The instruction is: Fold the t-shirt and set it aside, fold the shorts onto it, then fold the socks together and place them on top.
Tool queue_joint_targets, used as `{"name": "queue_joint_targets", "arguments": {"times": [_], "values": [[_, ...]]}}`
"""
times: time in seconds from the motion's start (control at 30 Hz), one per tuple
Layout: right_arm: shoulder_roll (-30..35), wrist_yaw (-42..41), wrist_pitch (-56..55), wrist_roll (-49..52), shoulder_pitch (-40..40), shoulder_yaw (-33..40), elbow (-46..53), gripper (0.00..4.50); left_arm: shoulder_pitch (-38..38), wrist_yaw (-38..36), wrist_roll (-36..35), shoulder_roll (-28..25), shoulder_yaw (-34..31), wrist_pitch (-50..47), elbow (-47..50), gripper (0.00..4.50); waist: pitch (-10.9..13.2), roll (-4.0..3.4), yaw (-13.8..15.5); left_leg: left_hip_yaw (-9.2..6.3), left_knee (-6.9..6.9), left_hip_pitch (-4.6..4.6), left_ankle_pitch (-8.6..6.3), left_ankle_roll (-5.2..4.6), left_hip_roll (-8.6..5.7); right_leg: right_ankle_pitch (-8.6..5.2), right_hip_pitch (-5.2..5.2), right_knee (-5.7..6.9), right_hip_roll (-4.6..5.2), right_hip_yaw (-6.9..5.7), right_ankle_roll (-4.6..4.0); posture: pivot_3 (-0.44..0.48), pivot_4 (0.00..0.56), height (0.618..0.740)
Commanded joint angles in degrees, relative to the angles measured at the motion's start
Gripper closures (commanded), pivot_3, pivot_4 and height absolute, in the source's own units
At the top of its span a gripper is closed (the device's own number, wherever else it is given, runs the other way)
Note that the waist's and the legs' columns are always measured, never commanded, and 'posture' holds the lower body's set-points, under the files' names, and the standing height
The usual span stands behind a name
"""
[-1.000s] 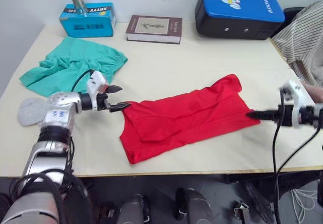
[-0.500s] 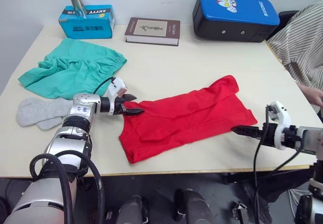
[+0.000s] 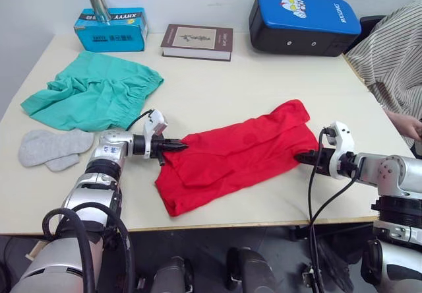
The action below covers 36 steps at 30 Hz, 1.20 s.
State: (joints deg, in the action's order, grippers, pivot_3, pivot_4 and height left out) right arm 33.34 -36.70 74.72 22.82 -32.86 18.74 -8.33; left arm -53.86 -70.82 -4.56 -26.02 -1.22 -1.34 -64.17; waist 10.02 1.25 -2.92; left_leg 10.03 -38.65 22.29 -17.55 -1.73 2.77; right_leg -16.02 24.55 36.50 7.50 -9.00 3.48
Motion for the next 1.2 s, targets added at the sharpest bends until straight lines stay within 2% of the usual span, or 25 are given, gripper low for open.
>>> {"name": "queue_joint_targets", "arguments": {"times": [0.03,0.13,0.2,0.27,0.37,0.5,0.6,0.73,0.8,0.9,1.0,1.1,1.2], "values": [[0.8,0.0,-4.2,0.0,-1.3,-1.6,-3.1,4.50,6.4,-0.1,-3.7,-0.5,-1.6,-6.4,12.2,4.49,0.0,0.00,-0.3,0.00,0.01,-0.01,0.00,0.00,0.00,0.00,0.00,0.01,0.01,0.02,0.00,0.000,0.150,0.740],[1.8,-0.8,-11.9,-2.2,-5.8,-4.3,-9.5,4.50,16.9,10.5,-10.1,0.6,-6.5,-21.7,39.3,4.49,0.1,-0.11,-0.6,0.01,0.02,-0.01,0.00,0.01,0.02,0.00,0.01,0.01,0.03,0.10,0.00,0.000,0.150,0.740],[2.1,-0.9,-17.4,-3.8,-8.4,-5.7,-13.9,4.50,22.3,15.3,-12.6,1.1,-7.9,-29.0,51.3,4.49,0.2,-0.22,-0.4,-0.01,0.00,0.02,0.01,0.01,0.02,0.00,0.02,0.04,0.07,0.15,0.01,0.000,0.150,0.740],[1.8,-0.4,-23.7,-5.9,-11.7,-7.3,-19.5,4.50,28.3,20.4,-13.3,1.8,-8.7,-32.7,61.9,4.49,0.2,-0.27,-0.3,-0.03,0.01,0.04,0.02,0.02,0.01,0.00,0.03,0.02,0.05,0.14,0.01,0.000,0.150,0.740],[0.2,-0.3,-32.5,-9.5,-17.8,-11.1,-27.7,4.50,39.5,31.3,-13.7,6.3,-11.8,-35.9,76.6,4.49,0.2,-0.37,-0.5,0.02,0.07,0.00,0.02,0.02,-0.04,0.00,0.01,-0.01,0.07,0.20,0.01,0.000,0.150,0.740],[-1.9,1.8,-42.2,-13.4,-23.9,-13.6,-38.2,4.50,49.6,39.2,-12.9,11.1,-11.3,-35.2,87.9,4.49,0.2,-0.37,-0.2,0.02,0.14,-0.01,0.05,0.06,0.02,0.00,0.02,-0.07,0.05,0.24,0.02,0.000,0.150,0.740],[-3.3,2.3,-47.9,-15.3,-27.6,-14.6,-45.0,4.50,54.0,44.5,-13.6,15.1,-10.8,-34.4,93.1,4.49,0.2,-0.37,0.3,-0.02,0.15,0.00,0.08,0.09,0.01,0.00,0.01,-0.15,0.05,0.21,0.01,0.000,0.150,0.740],[-4.2,1.4,-51.1,-16.6,-30.7,-15.3,-51.0,4.50,57.0,45.9,-14.5,15.5,-9.3,-34.5,95.6,4.49,0.2,-0.38,0.9,-0.01,0.16,0.00,0.09,0.06,-0.02,0.02,0.00,-0.39,0.06,0.24,0.03,0.000,0.150,0.740],[-3.6,-1.5,-50.3,-16.6,-31.4,-15.7,-52.0,4.08,57.4,45.4,-14.8,13.6,-9.4,-35.2,95.6,4.50,0.2,-0.38,1.1,-0.01,0.18,0.00,0.09,0.06,0.01,0.02,0.00,-0.40,0.05,0.23,0.02,0.000,0.150,0.740],[-1.9,-6.0,-49.5,-17.4,-31.1,-17.1,-50.6,3.24,56.9,43.7,-14.8,8.8,-9.9,-36.6,94.7,3.66,0.2,-0.42,1.1,-0.02,0.21,0.01,0.09,0.06,0.03,0.02,0.01,-0.43,0.04,0.20,0.01,0.000,0.150,0.740],[2.4,-17.3,-42.1,-17.2,-28.7,-20.5,-43.9,2.23,53.8,40.2,-17.7,1.5,-13.7,-39.9,90.9,2.78,0.3,-0.50,1.3,-0.04,0.23,0.03,0.09,0.05,0.02,0.02,0.01,-0.46,0.07,0.17,0.01,0.000,0.150,0.740],[8.0,-29.2,-29.1,-12.3,-21.8,-23.8,-27.4,1.29,50.2,32.4,-23.4,-6.5,-15.3,-45.4,87.6,1.95,0.3,-0.51,1.5,-0.15,0.27,0.07,0.09,0.06,0.04,0.00,0.01,-0.50,0.09,0.08,-0.01,0.000,0.150,0.740],[12.9,-33.2,-14.4,-4.3,-12.7,-23.9,-6.4,0.28,45.3,24.9,-26.9,-14.1,-14.6,-48.0,81.5,1.04,0.3,-0.55,1.5,-0.29,0.39,0.12,0.06,0.10,0.04,-0.03,0.00,-0.52,0.13,-0.02,-0.06,0.000,0.150,0.740]]}}
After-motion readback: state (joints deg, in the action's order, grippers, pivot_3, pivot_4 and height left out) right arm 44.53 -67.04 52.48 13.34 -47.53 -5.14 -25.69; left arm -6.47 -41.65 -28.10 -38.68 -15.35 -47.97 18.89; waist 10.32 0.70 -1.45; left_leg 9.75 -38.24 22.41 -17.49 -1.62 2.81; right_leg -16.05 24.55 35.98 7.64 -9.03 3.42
